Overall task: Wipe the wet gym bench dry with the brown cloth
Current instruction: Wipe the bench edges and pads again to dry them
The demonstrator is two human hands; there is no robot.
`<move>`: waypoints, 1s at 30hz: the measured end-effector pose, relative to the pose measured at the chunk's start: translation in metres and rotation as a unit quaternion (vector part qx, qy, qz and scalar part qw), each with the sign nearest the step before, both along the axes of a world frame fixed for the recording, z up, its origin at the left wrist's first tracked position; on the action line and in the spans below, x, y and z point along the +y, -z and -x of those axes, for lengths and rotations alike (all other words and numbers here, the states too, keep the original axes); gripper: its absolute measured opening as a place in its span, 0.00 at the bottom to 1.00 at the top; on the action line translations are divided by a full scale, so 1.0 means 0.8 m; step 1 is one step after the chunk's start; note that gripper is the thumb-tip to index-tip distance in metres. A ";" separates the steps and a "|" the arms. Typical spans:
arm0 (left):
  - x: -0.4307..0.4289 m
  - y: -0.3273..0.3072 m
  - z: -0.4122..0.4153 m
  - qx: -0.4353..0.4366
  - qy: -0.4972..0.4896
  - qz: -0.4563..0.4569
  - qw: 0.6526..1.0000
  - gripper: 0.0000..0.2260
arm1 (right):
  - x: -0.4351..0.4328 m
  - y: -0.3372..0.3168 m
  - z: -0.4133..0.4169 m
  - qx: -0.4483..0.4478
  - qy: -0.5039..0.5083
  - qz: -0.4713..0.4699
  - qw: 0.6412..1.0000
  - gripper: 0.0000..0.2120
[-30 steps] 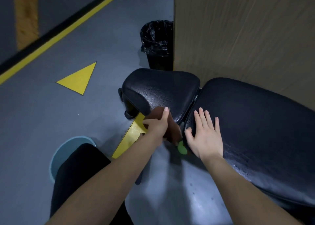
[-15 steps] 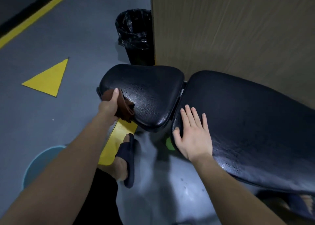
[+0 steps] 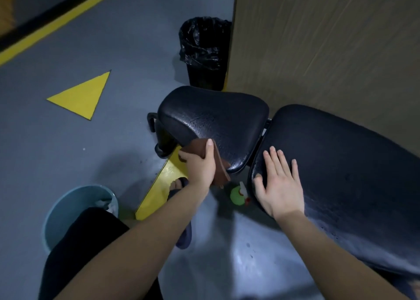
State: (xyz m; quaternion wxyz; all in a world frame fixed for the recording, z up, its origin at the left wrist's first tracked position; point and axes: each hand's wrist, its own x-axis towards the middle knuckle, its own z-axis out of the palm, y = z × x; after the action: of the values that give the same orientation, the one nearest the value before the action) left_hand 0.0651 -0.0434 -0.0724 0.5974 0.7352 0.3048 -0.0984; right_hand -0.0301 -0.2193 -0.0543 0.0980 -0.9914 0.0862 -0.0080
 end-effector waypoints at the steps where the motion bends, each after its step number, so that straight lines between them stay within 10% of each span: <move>1: 0.004 -0.006 -0.002 -0.013 0.015 -0.020 1.000 0.49 | 0.002 -0.001 0.001 0.000 0.005 0.005 1.000 0.35; 15: 0.147 -0.007 -0.182 -0.025 0.054 -0.020 0.998 0.57 | 0.021 -0.007 -0.091 -0.013 -0.111 0.011 0.994 0.34; 20: 0.172 -0.023 -0.241 -0.065 0.175 -0.091 0.978 0.41 | 0.015 0.004 -0.096 -0.025 -0.114 -0.034 0.993 0.30; 30: 0.091 -0.048 -0.318 -0.065 0.352 -0.353 0.864 0.46 | 0.012 0.005 -0.101 -0.042 -0.106 -0.040 0.993 0.28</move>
State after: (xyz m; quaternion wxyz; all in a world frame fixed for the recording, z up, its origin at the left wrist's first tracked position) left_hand 0.3192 0.0298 -0.0341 0.2420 0.9601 0.0006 -0.1405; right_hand 0.0511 -0.2097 -0.0582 0.1413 -0.9891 -0.0232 -0.0355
